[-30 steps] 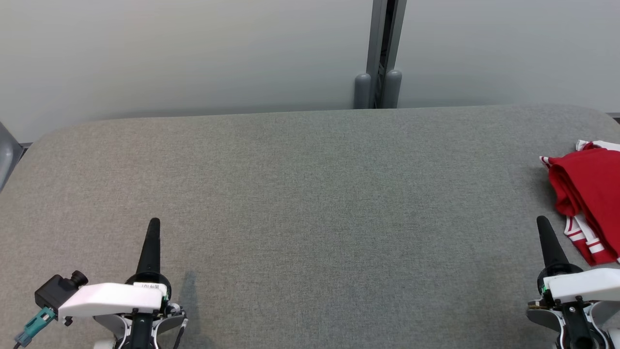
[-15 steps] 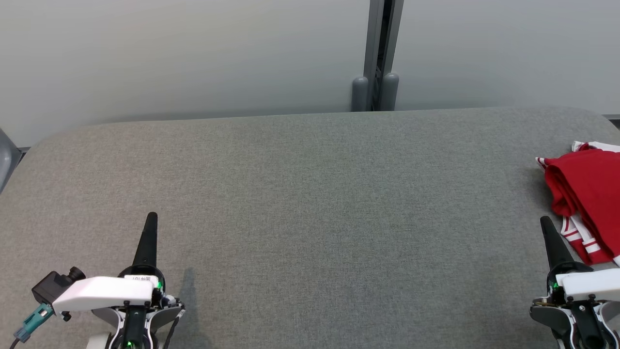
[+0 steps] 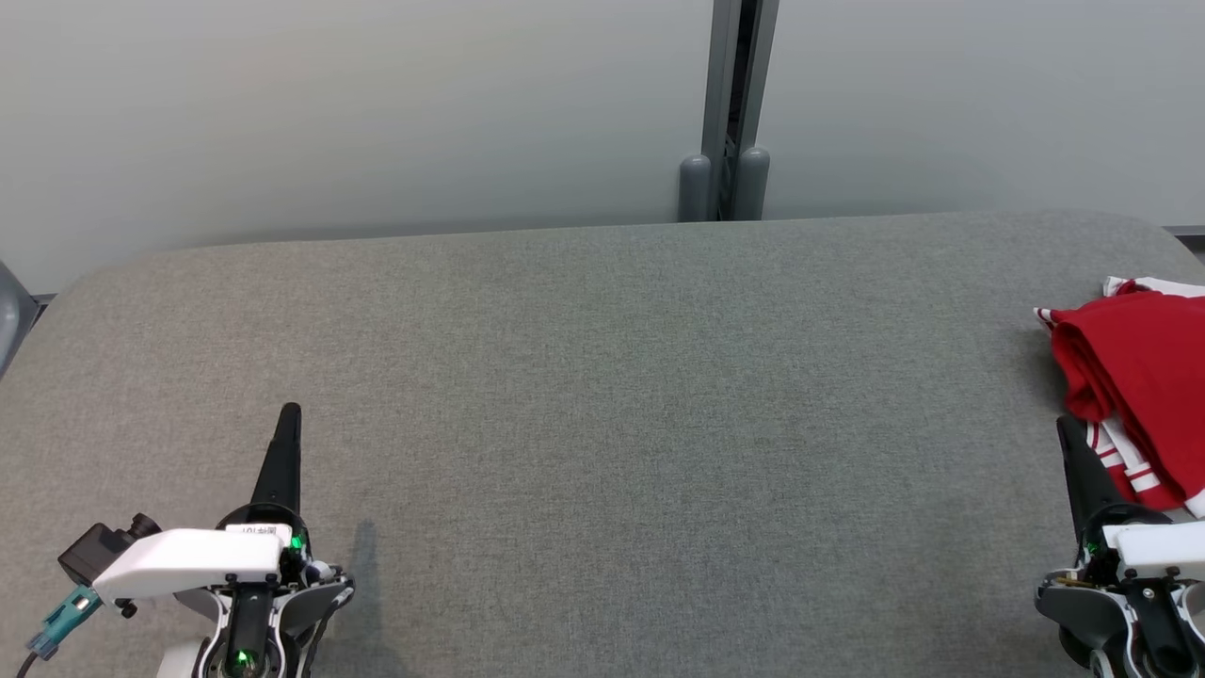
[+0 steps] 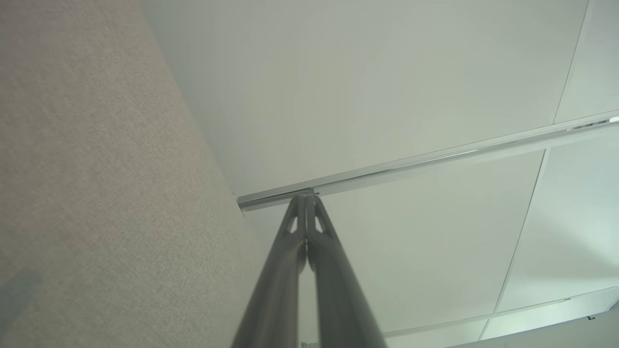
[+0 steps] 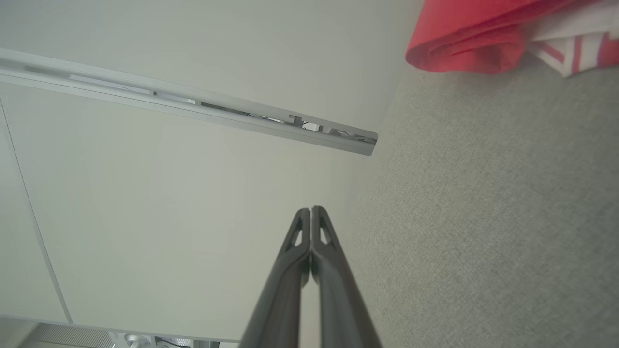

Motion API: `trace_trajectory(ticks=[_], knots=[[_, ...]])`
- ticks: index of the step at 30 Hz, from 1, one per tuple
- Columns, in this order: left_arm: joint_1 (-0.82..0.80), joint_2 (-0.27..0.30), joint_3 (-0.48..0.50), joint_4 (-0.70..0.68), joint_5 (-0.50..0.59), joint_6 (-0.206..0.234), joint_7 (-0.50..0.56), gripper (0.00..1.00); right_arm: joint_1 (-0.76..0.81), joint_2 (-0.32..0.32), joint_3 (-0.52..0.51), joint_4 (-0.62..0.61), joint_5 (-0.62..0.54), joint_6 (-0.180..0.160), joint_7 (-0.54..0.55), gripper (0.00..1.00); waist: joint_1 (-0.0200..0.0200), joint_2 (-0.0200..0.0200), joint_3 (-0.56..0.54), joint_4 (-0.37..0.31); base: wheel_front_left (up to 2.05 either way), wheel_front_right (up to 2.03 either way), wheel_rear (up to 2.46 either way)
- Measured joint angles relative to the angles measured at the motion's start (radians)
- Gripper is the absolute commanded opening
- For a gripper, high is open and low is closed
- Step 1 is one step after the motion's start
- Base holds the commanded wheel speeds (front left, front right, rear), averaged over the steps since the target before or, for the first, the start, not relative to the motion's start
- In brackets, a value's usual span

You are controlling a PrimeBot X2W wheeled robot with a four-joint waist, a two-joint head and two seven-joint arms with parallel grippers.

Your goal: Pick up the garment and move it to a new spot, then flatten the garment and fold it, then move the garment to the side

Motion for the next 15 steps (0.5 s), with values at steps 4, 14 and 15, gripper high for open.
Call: trace_trajectory(ticks=[4, 14, 15], knots=[[-0.007, 0.000, 0.003, 0.003, -0.027, -0.001, 0.008, 0.00, -0.003, 0.001, -0.005, 0.003, 0.031, 0.000, 0.008, 0.00, 0.0000, 0.0000, -0.002, -0.002, 0.00, 0.00, 0.00], [-0.017, 0.000, 0.010, 0.012, -0.084, -0.003, 0.026, 0.00, -0.005, 0.003, -0.023, 0.008, 0.105, 0.000, 0.031, 0.00, 0.0001, 0.0000, -0.008, -0.006, 0.00, 0.00, 0.00], [-0.018, 0.000, 0.011, 0.013, -0.089, -0.003, 0.027, 0.00, -0.005, 0.003, -0.024, 0.009, 0.112, 0.000, 0.035, 0.00, 0.0000, 0.0000, -0.009, -0.006, 0.00, 0.00, 0.00]])
